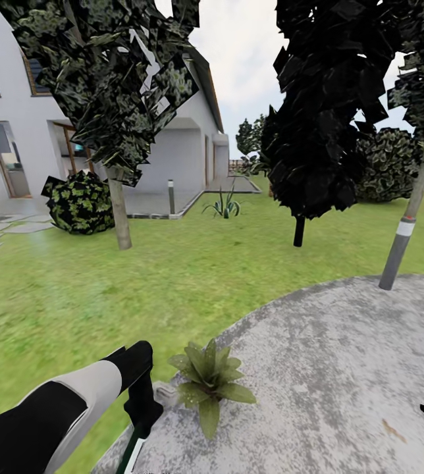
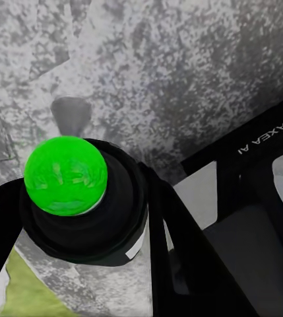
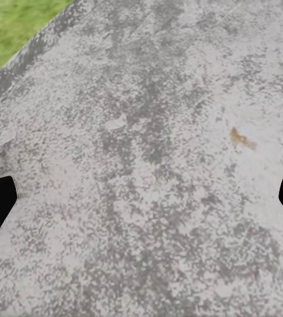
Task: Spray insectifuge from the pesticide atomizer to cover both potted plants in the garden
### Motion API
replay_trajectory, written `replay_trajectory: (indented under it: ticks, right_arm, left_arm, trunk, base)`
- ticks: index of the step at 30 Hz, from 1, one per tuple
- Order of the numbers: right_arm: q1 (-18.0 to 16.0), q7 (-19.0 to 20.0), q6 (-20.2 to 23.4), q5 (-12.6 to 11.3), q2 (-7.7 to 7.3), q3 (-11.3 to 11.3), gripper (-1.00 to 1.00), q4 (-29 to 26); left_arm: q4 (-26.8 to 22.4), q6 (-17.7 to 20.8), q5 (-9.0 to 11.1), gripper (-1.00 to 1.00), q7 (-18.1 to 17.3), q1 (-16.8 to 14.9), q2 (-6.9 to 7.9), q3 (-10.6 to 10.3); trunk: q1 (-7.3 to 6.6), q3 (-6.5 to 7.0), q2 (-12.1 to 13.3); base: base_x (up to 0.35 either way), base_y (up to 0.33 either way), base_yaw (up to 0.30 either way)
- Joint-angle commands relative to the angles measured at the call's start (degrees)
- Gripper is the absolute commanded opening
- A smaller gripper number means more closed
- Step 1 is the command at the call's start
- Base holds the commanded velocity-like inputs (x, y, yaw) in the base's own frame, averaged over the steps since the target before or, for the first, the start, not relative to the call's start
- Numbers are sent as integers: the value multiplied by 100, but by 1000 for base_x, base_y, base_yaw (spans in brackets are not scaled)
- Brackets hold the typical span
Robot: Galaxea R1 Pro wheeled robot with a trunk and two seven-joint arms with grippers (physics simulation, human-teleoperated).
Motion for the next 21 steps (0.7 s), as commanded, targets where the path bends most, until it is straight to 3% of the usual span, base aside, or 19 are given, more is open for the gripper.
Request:
replay_trajectory:
  ticks: [1, 14, 21]
  right_arm:
    - [-5, 58, 21, 52, 1, -9, 100, -7]
    - [-7, 58, 19, 57, 5, -9, 100, -7]
    - [-4, 62, 19, 57, 5, -9, 100, -7]
  left_arm:
    - [-7, 22, -59, -100, -53, -2, -1, 8]
    - [-5, 18, -56, -100, -53, -2, -1, 8]
    - [-8, 21, -55, -100, -53, -2, -1, 8]
  trunk:
    - [-1, -7, -3]
    - [-1, -7, -3]
    - [-1, -7, -3]
  base:
    - [0, -2, 248]
    - [0, -13, 248]
    - [0, -275, 248]
